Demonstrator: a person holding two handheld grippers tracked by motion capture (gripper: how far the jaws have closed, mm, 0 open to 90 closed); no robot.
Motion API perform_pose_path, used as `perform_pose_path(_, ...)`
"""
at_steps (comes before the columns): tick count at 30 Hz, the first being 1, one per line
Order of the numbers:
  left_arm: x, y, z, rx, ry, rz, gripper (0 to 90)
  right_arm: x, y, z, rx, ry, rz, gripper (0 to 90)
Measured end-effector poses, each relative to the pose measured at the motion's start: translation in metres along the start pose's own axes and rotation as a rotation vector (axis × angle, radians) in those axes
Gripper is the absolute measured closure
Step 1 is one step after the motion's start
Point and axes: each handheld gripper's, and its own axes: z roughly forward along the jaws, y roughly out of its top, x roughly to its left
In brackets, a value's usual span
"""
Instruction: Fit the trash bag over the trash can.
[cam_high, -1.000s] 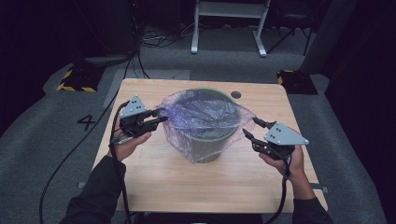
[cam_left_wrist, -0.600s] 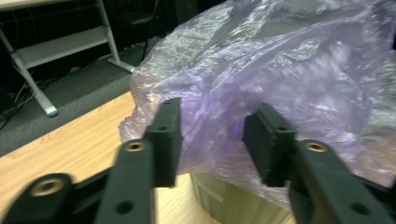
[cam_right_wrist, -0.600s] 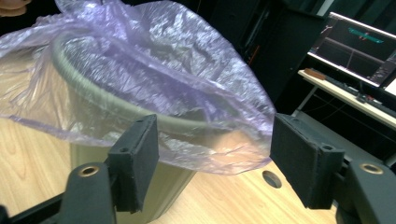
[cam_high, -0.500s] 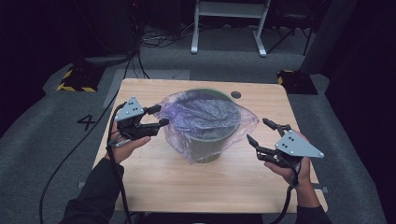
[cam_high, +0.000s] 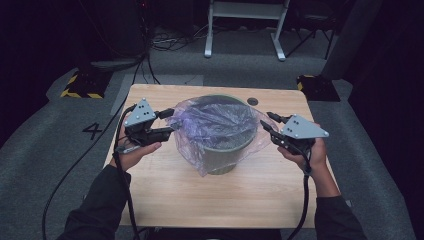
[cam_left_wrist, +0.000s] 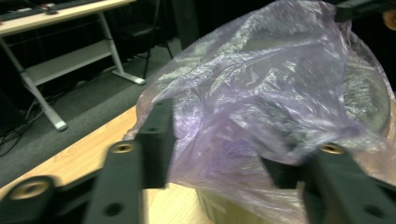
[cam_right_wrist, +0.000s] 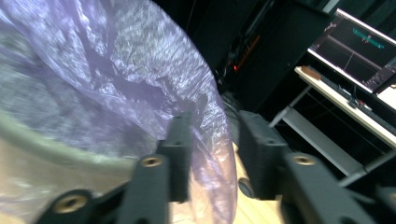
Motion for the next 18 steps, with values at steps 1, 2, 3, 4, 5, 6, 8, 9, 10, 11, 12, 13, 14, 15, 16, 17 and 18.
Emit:
perform_pose_path(1, 0.003, 0.001, 0.002, 0.008, -0.003, -0.001, 58.8, -0.002, 0.0, 0.004, 0.009, 0.004, 0.005, 79.1)
perform_pose_path(2, 0.005, 0.002, 0.004, 0.012, -0.012, 0.001, 60.8, -0.004, -0.001, 0.008, 0.016, 0.008, 0.01, 82.2)
perform_pose_path(3, 0.008, 0.004, 0.006, 0.017, -0.007, 0.009, 62.5, -0.006, -0.001, 0.011, 0.026, 0.011, 0.01, 84.8)
perform_pose_path(4, 0.01, 0.005, 0.008, 0.022, -0.004, 0.006, 63.6, -0.007, -0.001, 0.015, 0.033, 0.005, 0.011, 86.0)
perform_pose_path(5, 0.012, 0.006, 0.01, 0.024, -0.009, 0.004, 65.1, -0.009, 0.0, 0.017, 0.04, 0.0, 0.021, 87.5)
perform_pose_path(6, 0.014, 0.007, 0.012, 0.024, -0.012, 0.006, 66.2, -0.012, -0.001, 0.02, 0.039, 0.009, 0.035, 88.9)
perform_pose_path(8, 0.018, 0.008, 0.016, 0.03, -0.004, -0.003, 67.6, -0.016, -0.001, 0.025, 0.05, 0.023, 0.061, 89.4)
perform_pose_path(9, 0.021, 0.007, 0.019, 0.026, -0.011, -0.019, 68.8, -0.019, -0.001, 0.028, 0.054, 0.024, 0.079, 89.7)
perform_pose_path(10, 0.023, 0.007, 0.022, 0.03, -0.009, -0.026, 69.5, -0.021, -0.002, 0.032, 0.054, 0.036, 0.097, 89.6)
perform_pose_path(11, 0.025, 0.006, 0.025, 0.035, -0.003, -0.029, 69.8, -0.023, -0.003, 0.035, 0.06, 0.038, 0.11, 89.7)
perform_pose_path(12, 0.028, 0.006, 0.028, 0.042, 0.001, -0.036, 70.2, -0.025, -0.004, 0.039, 0.071, 0.038, 0.123, 89.9)
perform_pose_path(13, 0.03, 0.005, 0.03, 0.043, -0.005, -0.051, 70.2, -0.027, -0.005, 0.043, 0.077, 0.037, 0.137, 89.9)
perform_pose_path(14, 0.033, 0.004, 0.034, 0.045, -0.008, -0.062, 70.5, -0.028, -0.006, 0.046, 0.078, 0.039, 0.153, 89.9)
perform_pose_path(15, 0.035, 0.004, 0.036, 0.05, -0.002, -0.07, 70.5, -0.03, -0.006, 0.049, 0.084, 0.045, 0.169, 89.9)
perform_pose_path(16, 0.037, 0.003, 0.039, 0.053, -0.003, -0.085, 70.5, -0.031, -0.007, 0.052, 0.089, 0.045, 0.184, 89.8)
perform_pose_path(17, 0.04, 0.002, 0.041, 0.051, -0.005, -0.096, 70.6, -0.033, -0.008, 0.055, 0.095, 0.044, 0.201, 89.8)
perform_pose_path(18, 0.042, 0.001, 0.044, 0.06, 0.003, -0.104, 71.0, -0.034, -0.009, 0.058, 0.101, 0.049, 0.21, 89.8)
